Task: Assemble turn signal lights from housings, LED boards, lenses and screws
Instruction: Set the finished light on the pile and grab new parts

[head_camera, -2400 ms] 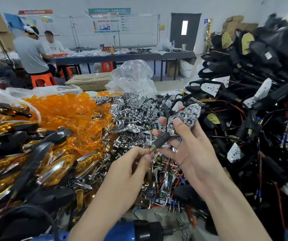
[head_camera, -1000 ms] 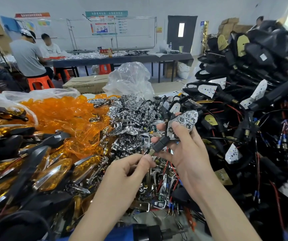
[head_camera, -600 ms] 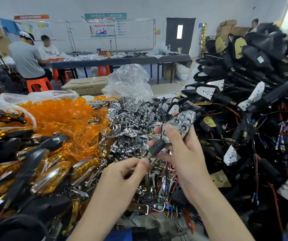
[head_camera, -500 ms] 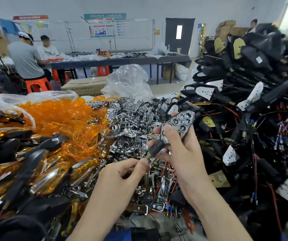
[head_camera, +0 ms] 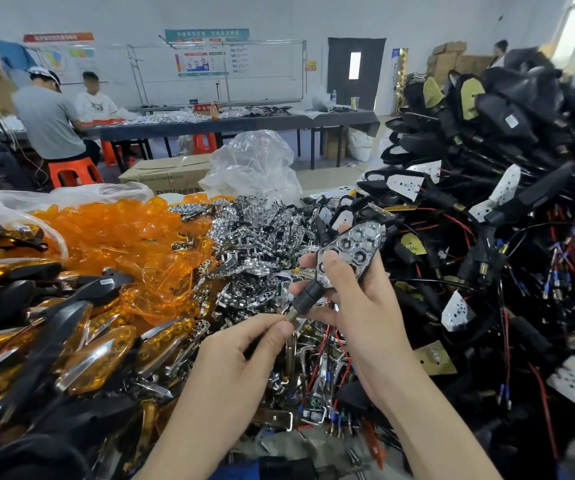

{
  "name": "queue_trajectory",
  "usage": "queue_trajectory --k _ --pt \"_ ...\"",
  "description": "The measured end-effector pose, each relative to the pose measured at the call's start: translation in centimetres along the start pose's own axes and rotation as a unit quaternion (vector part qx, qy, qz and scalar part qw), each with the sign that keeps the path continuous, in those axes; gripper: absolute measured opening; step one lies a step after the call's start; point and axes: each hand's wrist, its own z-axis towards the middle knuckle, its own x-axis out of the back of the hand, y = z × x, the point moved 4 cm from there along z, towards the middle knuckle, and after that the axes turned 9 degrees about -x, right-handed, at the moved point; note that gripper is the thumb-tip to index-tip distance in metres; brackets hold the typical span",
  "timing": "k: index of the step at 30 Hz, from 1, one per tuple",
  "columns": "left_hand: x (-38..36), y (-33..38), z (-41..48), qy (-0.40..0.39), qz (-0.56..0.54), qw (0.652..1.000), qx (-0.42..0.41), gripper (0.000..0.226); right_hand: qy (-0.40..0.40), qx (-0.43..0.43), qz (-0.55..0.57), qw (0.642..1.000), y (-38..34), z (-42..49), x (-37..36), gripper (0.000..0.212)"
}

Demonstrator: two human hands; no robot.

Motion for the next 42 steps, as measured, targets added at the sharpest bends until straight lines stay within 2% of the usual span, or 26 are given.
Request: queue_trajectory --k 3,6,11,16,23,25,29,34,37,40,42 --pt "0.0 0.0 0.0 0.003 0.006 1.000 0.000 0.017 -0.004 -0.003 0.002 1.000 0.1 0.0 0.0 0.033" --pt "0.0 -0.1 0.0 0.004 0.005 1.000 0.002 0.015 -0.006 -0.002 0.001 1.000 0.1 0.0 0.0 0.021" --pt "0.0 -0.1 -0.1 0.003 0.014 1.000 -0.001 0.020 -0.005 -0.008 0.002 1.000 0.1 -0.1 -0.1 0.038" --pt "0.0 0.0 -0.2 -0.002 0.028 0.999 -0.020 0.019 0.001 -0.006 0.000 1.000 0.1 -0.2 0.0 0.023" --pt "0.1 0.2 -0.3 0.005 0.058 0.998 -0.037 0.023 0.011 -0.013 0.021 1.000 0.1 -0.3 -0.1 0.025" --pt "0.1 0.4 -0.3 0.002 0.043 0.998 -0.045 0.028 0.019 -0.020 0.034 0.999 0.1 -0.2 -0.1 0.023" --pt "0.6 0.8 0.0 0.021 -0.012 0.999 -0.021 0.035 0.029 -0.034 0.062 0.997 0.3 0.0 0.0 0.007" --pt "0.9 1.0 0.2 -0.010 -0.051 0.999 0.011 0.036 0.026 -0.033 0.061 0.997 0.2 0.0 -0.1 0.010" --pt "1.0 1.0 0.2 -0.028 -0.069 0.997 0.019 0.033 0.025 -0.036 0.056 0.997 0.1 -0.1 -0.3 0.019" --pt "1.2 1.2 0.3 -0.009 -0.039 0.999 0.001 0.030 0.029 -0.037 0.062 0.997 0.2 -0.1 -0.2 0.012" --pt "1.4 1.5 0.2 0.022 0.014 0.999 -0.041 0.028 0.038 -0.043 0.074 0.996 0.2 -0.1 -0.3 0.010"
